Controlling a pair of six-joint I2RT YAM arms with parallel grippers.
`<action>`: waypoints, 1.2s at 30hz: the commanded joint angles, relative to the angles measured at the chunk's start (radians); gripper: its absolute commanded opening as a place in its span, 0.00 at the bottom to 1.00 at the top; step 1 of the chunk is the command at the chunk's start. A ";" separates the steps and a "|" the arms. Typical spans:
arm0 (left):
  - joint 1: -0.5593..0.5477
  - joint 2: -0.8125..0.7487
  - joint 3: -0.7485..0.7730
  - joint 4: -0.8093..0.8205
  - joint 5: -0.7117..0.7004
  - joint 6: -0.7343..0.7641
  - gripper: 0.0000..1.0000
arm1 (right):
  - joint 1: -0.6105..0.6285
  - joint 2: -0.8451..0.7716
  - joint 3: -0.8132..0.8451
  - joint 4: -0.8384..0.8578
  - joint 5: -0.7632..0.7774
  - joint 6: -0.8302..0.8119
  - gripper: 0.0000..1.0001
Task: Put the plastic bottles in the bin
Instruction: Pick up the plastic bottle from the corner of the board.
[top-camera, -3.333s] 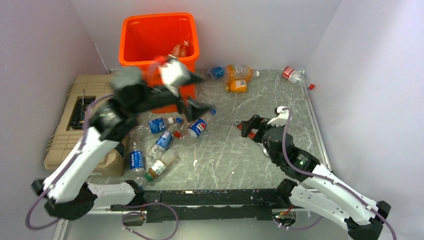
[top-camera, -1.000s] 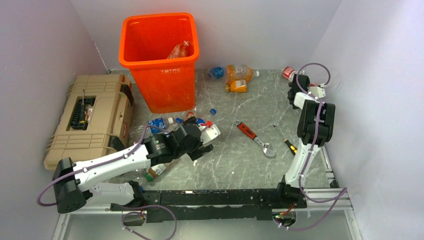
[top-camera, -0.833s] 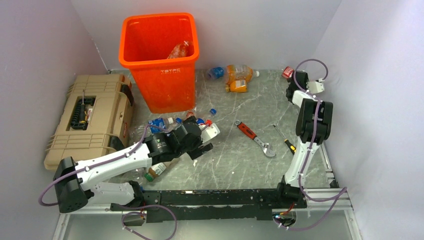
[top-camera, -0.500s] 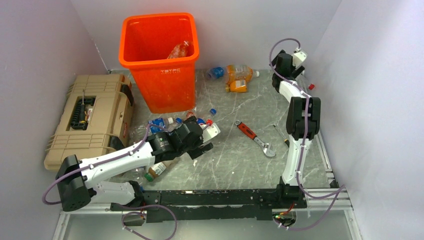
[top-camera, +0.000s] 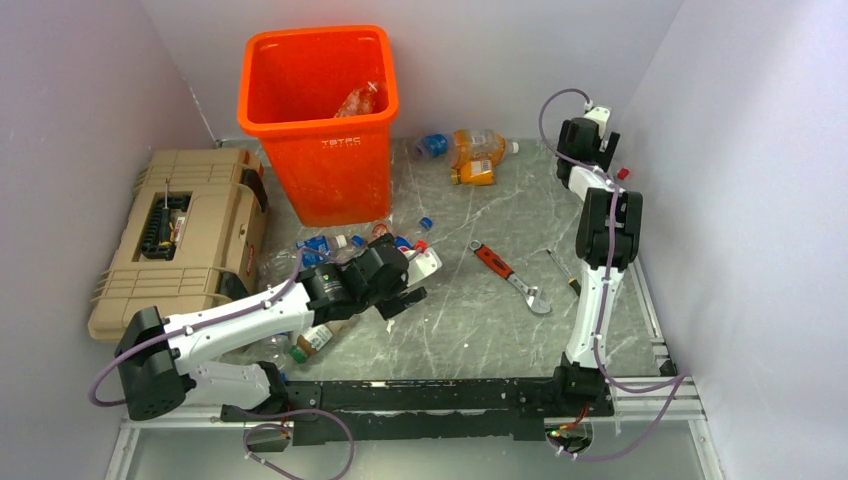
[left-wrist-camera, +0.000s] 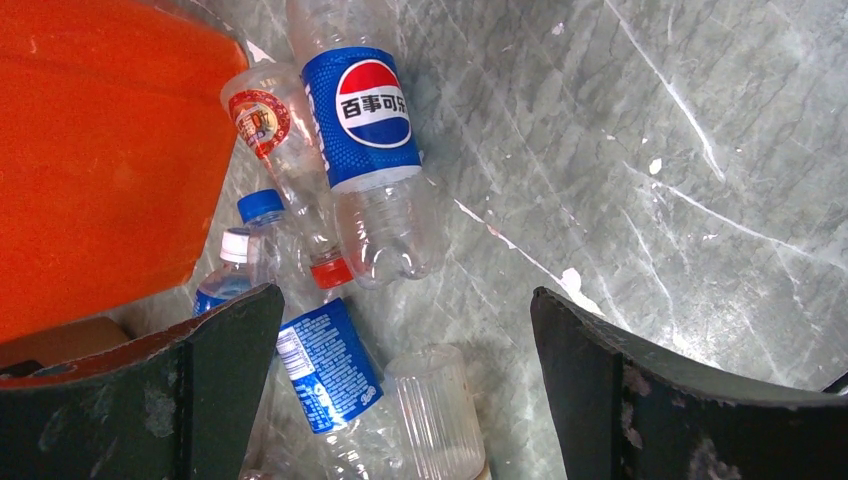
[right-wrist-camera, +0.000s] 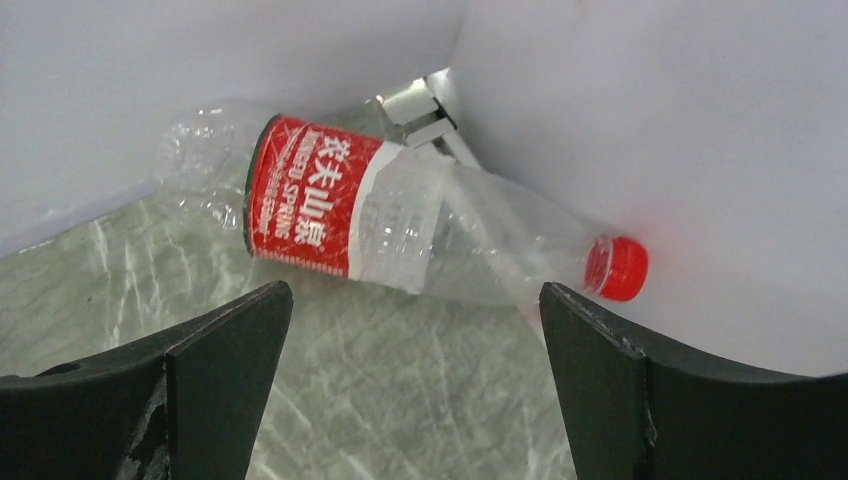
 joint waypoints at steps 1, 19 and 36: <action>0.003 0.015 0.041 -0.010 -0.012 -0.012 0.99 | -0.016 0.007 0.098 0.022 -0.035 -0.085 1.00; 0.014 0.075 0.070 -0.046 -0.005 -0.030 1.00 | -0.087 0.096 0.169 -0.030 -0.225 -0.042 1.00; 0.014 0.086 0.087 -0.063 0.025 -0.043 0.99 | -0.082 0.057 0.104 -0.076 -0.360 0.063 0.98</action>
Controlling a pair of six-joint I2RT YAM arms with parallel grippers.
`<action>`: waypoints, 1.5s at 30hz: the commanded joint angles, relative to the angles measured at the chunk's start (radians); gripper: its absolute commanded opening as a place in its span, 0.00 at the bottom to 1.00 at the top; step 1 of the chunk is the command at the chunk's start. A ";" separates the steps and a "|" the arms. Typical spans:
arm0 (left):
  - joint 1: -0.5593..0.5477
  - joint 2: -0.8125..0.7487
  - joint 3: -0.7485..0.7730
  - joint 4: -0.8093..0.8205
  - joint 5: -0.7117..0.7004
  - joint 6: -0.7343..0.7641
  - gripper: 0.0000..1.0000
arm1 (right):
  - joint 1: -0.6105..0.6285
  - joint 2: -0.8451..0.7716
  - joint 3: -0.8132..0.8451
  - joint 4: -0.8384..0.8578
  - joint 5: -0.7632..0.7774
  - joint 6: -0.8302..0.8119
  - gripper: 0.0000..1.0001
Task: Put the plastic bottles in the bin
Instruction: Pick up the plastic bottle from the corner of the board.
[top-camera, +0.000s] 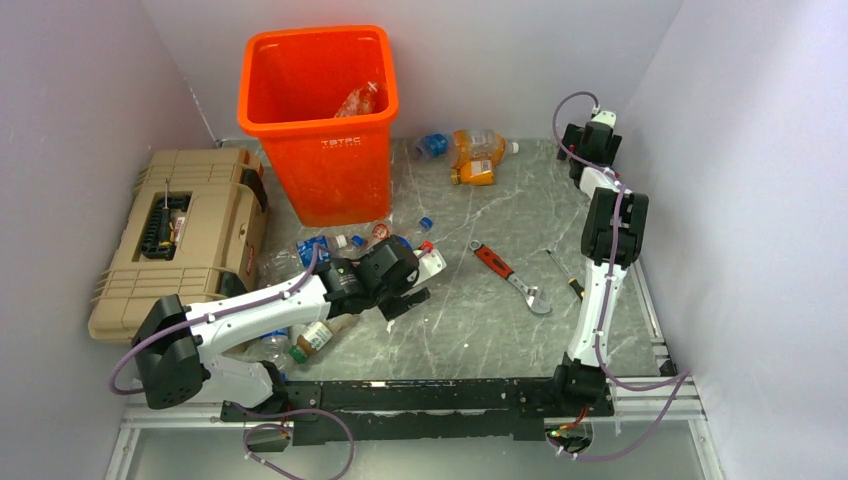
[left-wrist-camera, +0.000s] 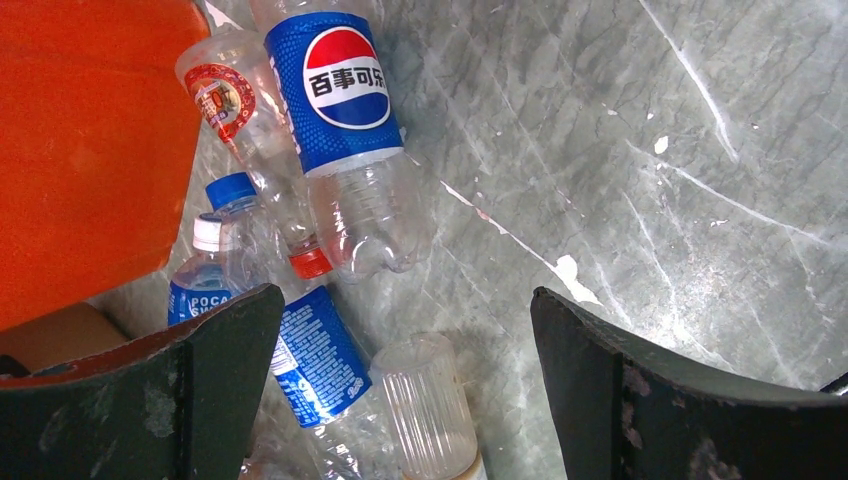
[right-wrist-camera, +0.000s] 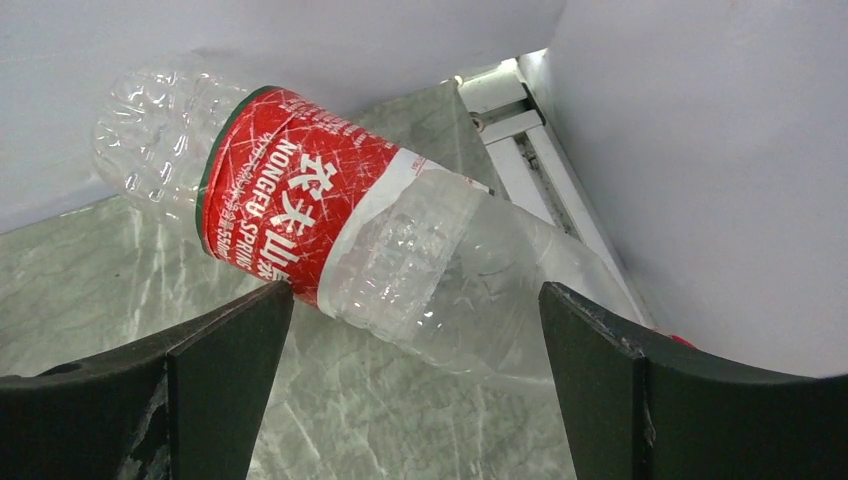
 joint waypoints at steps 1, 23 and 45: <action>0.003 -0.014 0.042 -0.004 0.017 -0.020 0.99 | 0.009 -0.061 -0.025 -0.022 -0.078 0.054 0.98; -0.006 -0.048 0.043 -0.009 0.033 -0.027 0.99 | 0.103 -0.295 -0.171 0.032 -0.012 0.075 0.98; -0.005 0.077 0.061 -0.028 0.011 -0.017 0.99 | -0.035 0.006 0.093 -0.024 -0.063 0.129 1.00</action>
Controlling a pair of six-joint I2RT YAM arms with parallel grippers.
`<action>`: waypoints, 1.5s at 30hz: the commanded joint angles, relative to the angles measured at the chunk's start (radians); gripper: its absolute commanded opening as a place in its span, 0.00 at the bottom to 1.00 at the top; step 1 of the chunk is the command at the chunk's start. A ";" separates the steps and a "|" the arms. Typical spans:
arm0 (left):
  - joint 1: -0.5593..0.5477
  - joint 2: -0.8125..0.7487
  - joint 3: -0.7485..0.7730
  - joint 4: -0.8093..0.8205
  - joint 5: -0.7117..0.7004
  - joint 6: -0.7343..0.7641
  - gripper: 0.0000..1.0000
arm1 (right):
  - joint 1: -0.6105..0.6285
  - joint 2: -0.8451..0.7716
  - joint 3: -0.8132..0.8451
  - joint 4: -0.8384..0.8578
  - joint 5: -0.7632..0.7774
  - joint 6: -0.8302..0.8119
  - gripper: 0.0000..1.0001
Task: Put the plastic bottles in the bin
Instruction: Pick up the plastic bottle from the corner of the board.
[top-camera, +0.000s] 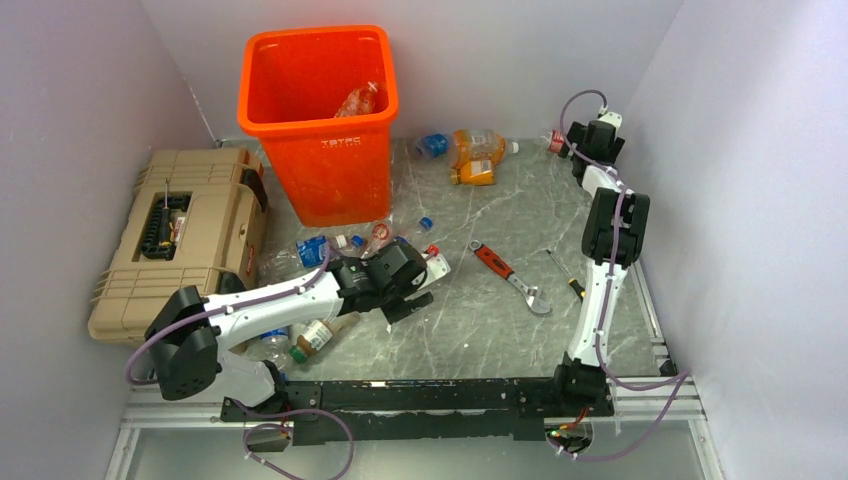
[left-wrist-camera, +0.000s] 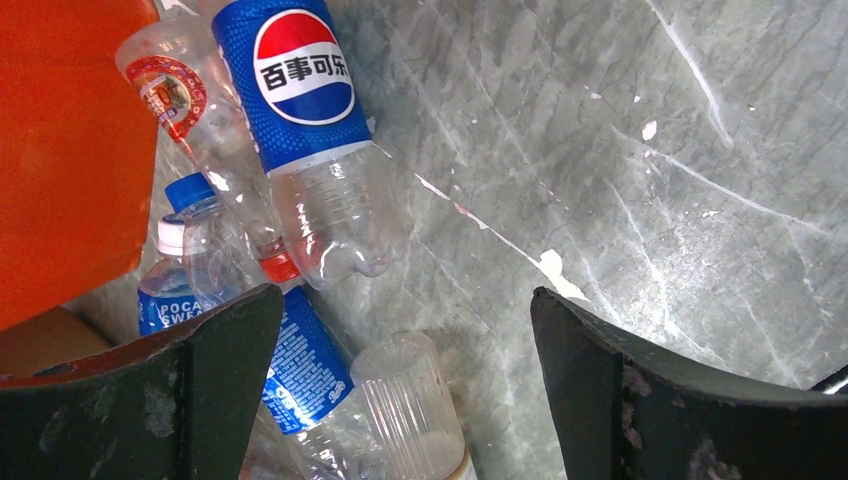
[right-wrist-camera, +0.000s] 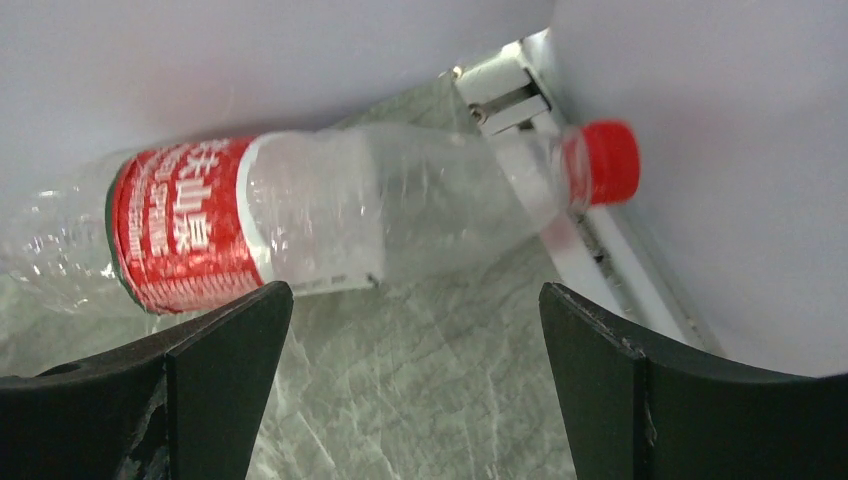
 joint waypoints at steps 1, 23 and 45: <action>-0.002 0.014 0.046 -0.008 -0.013 -0.007 1.00 | -0.027 0.004 0.051 0.014 -0.089 0.031 1.00; -0.002 0.037 0.054 -0.013 0.012 -0.015 0.99 | 0.024 -0.250 -0.423 0.339 -0.024 0.809 1.00; -0.002 0.111 0.058 -0.004 0.000 -0.010 0.99 | 0.039 -0.006 -0.177 0.056 0.117 1.354 0.95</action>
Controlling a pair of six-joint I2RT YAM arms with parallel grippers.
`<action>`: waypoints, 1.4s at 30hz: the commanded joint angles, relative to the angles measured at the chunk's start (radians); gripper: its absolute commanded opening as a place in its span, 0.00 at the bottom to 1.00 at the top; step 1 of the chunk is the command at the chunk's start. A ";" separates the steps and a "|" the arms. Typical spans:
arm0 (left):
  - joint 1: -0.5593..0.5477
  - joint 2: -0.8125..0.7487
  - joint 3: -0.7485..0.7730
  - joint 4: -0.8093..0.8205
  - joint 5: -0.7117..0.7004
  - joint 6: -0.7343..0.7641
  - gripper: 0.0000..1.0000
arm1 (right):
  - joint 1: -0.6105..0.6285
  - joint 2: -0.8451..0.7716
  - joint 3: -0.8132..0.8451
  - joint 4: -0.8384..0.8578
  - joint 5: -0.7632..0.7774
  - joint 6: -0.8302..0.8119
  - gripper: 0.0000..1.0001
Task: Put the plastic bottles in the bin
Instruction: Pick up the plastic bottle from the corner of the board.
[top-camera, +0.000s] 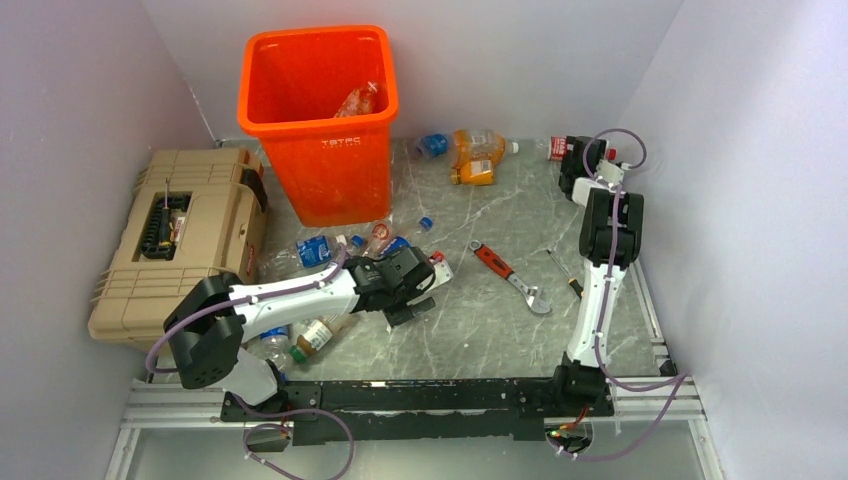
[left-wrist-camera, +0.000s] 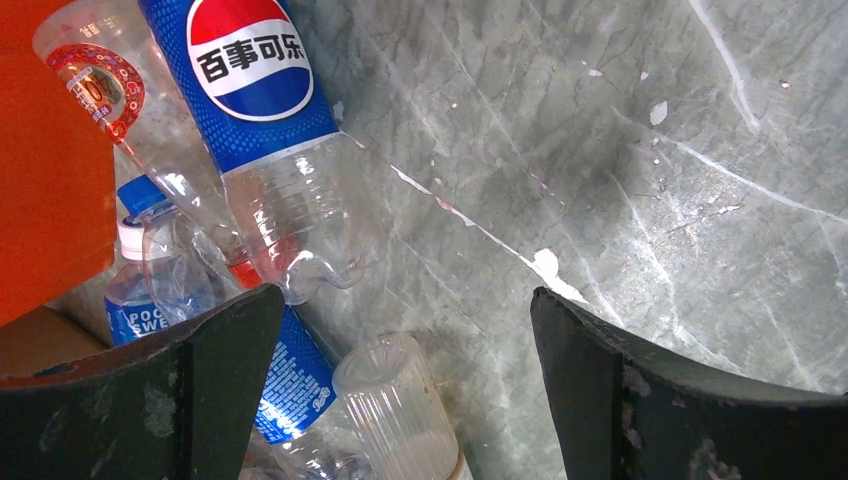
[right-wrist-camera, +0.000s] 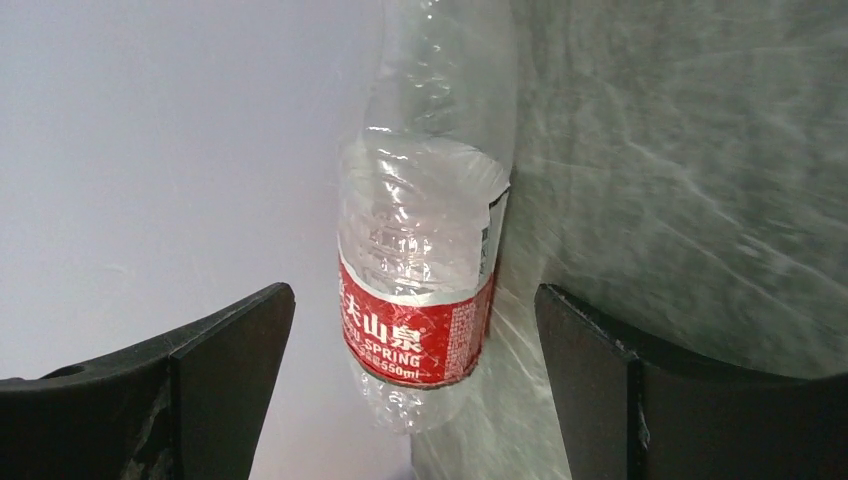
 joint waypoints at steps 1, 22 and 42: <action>-0.002 0.008 0.042 0.017 -0.001 -0.009 1.00 | -0.002 0.072 0.094 -0.095 0.025 0.024 0.94; 0.000 0.008 0.056 0.004 0.022 -0.016 0.99 | -0.029 0.222 0.223 -0.131 -0.110 -0.068 0.66; -0.002 -0.095 0.062 -0.001 0.043 -0.044 0.98 | 0.021 -0.190 -0.044 0.078 -0.131 -0.221 0.35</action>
